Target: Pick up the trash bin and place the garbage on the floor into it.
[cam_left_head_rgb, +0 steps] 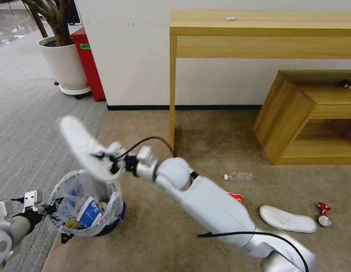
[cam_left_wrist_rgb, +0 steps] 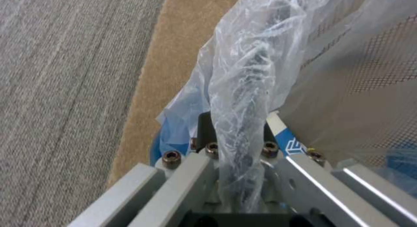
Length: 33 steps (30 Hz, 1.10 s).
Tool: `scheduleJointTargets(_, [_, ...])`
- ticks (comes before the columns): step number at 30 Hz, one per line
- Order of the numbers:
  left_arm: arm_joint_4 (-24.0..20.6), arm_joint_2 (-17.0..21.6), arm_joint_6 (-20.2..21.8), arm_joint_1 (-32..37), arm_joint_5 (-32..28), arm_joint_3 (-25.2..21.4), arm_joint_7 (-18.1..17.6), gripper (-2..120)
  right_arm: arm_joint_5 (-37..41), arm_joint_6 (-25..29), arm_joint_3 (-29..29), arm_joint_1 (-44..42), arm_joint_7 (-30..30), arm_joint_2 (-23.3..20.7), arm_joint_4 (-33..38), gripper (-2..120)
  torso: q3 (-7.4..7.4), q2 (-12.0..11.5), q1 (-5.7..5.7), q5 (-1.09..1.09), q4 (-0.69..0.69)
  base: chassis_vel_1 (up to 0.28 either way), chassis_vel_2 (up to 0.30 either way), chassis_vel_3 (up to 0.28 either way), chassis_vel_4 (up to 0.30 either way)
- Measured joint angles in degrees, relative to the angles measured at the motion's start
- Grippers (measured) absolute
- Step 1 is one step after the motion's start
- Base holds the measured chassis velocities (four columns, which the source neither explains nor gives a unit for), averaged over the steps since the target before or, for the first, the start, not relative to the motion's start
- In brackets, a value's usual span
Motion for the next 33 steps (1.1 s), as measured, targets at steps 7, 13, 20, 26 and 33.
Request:
scheduleJointTargets(7, [-0.5,0.8,0.0,-0.4,-0.7,1.3,-0.2,0,-3.8,1.0,-3.9,-1.0,1.3,2.7,-3.1,0,0.0,0.0,0.0,0.01,0.01,0.0,0.0,0.0,0.0])
scheduleJointTargets(13, [-0.7,0.7,0.0,-0.4,-0.8,1.5,-0.3,0,-5.7,2.7,-5.9,-1.9,4.0,2.6,-4.6,22,0.0,0.0,0.0,0.01,0.0,0.0,0.0,0.0,0.0])
scheduleJointTargets(20, [-1.1,0.6,0.0,-0.4,-0.8,1.5,-0.2,0,-5.9,3.4,-6.3,-2.2,5.5,2.6,-5.3,44,0.0,0.0,0.0,0.01,0.0,0.0,0.0,0.0,0.0])
scheduleJointTargets(26, [-1.3,0.6,0.0,-0.2,-0.7,1.1,-0.1,0,-5.9,3.4,-5.3,-2.4,6.8,2.8,-5.1,65,0.0,0.0,0.0,0.01,0.0,0.0,0.0,0.0,0.0])
scheduleJointTargets(33, [-1.8,-0.8,0.0,1.3,0.0,-0.7,0.8,0,-5.0,1.5,2.1,-4.7,13.2,0.8,-1.9,94,-0.01,0.0,0.0,0.03,0.01,0.0,0.0,0.0,0.0])
